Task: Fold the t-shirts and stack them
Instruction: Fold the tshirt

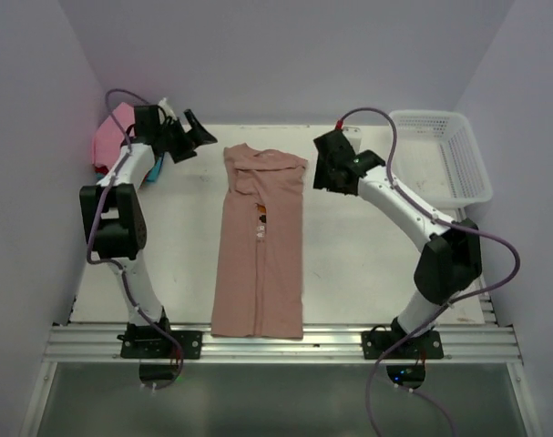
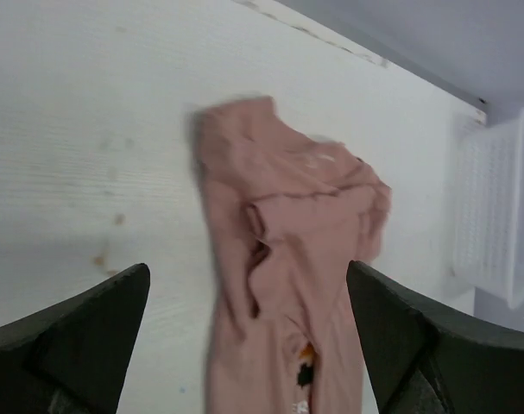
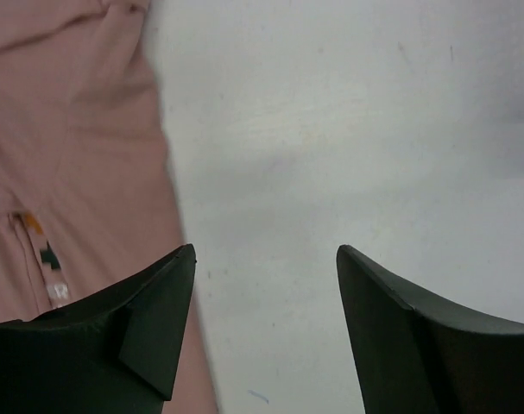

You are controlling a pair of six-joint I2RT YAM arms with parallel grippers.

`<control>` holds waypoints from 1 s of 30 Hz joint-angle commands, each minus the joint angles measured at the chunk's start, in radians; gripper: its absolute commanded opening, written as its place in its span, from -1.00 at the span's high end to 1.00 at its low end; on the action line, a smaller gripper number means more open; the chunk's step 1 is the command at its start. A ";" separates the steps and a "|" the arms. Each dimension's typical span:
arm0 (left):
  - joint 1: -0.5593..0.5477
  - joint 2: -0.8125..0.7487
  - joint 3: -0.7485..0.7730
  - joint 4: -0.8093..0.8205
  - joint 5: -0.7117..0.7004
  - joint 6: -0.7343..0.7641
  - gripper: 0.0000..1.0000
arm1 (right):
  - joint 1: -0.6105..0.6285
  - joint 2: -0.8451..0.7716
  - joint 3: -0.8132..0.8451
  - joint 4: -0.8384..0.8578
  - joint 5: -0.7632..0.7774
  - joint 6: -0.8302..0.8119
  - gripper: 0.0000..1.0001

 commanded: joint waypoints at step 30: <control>-0.616 -0.128 -0.613 0.556 0.105 -0.124 0.39 | -0.331 0.825 0.680 0.233 -0.791 0.019 1.00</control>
